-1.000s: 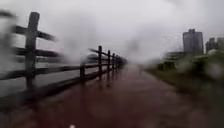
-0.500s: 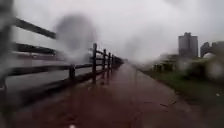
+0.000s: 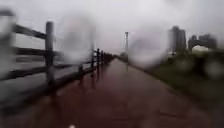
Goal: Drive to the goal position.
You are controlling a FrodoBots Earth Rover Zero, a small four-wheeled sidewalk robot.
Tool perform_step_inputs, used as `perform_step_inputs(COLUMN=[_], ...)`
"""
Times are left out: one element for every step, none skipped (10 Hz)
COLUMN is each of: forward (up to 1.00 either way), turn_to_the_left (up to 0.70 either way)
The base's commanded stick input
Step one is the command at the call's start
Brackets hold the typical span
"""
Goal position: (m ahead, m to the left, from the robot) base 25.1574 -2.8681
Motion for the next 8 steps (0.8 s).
perform_step_inputs(forward=[1.0, 1.0, 1.0, 1.0, 1.0, 1.0, 1.0, 1.0], turn_to_the_left=[0.0, 0.0, 0.0, 0.0, 0.0, 0.0, 0.0, 0.0])
